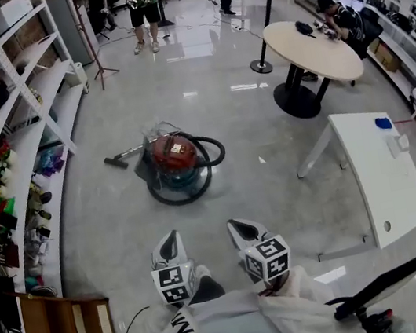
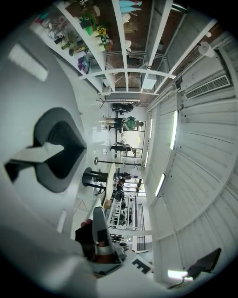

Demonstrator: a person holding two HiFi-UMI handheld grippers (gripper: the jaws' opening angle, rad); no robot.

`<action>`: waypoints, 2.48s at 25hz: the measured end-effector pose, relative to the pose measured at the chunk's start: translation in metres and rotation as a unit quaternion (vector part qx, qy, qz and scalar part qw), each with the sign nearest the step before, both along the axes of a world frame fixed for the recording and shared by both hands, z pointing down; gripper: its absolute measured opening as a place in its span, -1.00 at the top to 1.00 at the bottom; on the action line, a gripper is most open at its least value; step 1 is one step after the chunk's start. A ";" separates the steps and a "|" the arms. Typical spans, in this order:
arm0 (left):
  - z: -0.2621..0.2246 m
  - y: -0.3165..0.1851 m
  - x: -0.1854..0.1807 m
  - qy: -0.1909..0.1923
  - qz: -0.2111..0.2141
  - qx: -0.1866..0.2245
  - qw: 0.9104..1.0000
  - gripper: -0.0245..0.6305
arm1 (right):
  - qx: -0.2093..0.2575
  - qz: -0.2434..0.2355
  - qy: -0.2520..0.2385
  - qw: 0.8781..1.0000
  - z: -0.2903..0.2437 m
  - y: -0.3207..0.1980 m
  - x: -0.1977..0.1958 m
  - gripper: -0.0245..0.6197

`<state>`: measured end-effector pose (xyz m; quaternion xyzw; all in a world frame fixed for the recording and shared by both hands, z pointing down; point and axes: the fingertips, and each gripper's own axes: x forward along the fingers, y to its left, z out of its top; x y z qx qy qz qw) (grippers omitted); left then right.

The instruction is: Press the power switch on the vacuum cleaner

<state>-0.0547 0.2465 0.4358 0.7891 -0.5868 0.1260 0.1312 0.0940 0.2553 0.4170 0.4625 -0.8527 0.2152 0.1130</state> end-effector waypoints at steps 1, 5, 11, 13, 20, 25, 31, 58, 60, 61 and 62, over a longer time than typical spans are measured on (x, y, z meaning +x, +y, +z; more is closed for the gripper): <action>0.000 -0.004 -0.003 0.001 0.000 0.000 1.000 0.93 | -0.001 -0.001 0.001 1.000 0.001 -0.004 -0.004 0.92; 0.000 -0.021 -0.019 0.001 -0.005 -0.003 1.000 0.93 | -0.005 -0.006 0.003 1.000 0.001 -0.021 -0.018 0.92; 0.003 -0.048 -0.039 0.004 -0.008 -0.005 1.000 0.93 | -0.004 -0.005 0.009 1.000 0.002 -0.052 -0.036 0.92; 0.006 -0.058 -0.047 0.006 -0.010 -0.008 1.000 0.93 | -0.006 -0.005 0.011 1.000 0.003 -0.061 -0.043 0.92; 0.010 -0.090 -0.070 0.011 -0.003 -0.006 1.000 0.93 | -0.005 0.002 0.021 1.000 0.004 -0.094 -0.065 0.92; 0.009 -0.108 -0.086 0.010 0.000 -0.006 1.000 0.93 | -0.006 0.012 0.026 1.000 0.003 -0.109 -0.074 0.92; 0.010 -0.118 -0.089 0.018 0.000 -0.003 1.000 0.93 | -0.012 0.023 0.035 0.999 0.004 -0.118 -0.071 0.92; 0.015 -0.199 -0.096 0.010 -0.019 -0.014 1.000 0.93 | -0.024 -0.002 0.031 0.999 0.013 -0.210 -0.081 0.92; 0.017 -0.206 -0.095 0.008 -0.023 -0.019 1.000 0.93 | -0.028 -0.008 0.029 0.999 0.014 -0.219 -0.081 0.92; 0.017 -0.210 -0.094 0.007 -0.025 -0.020 0.999 0.93 | -0.029 -0.010 0.028 0.999 0.015 -0.223 -0.080 0.92; 0.016 -0.215 -0.093 0.006 -0.027 -0.022 0.999 0.93 | -0.030 -0.012 0.027 0.999 0.015 -0.229 -0.079 0.92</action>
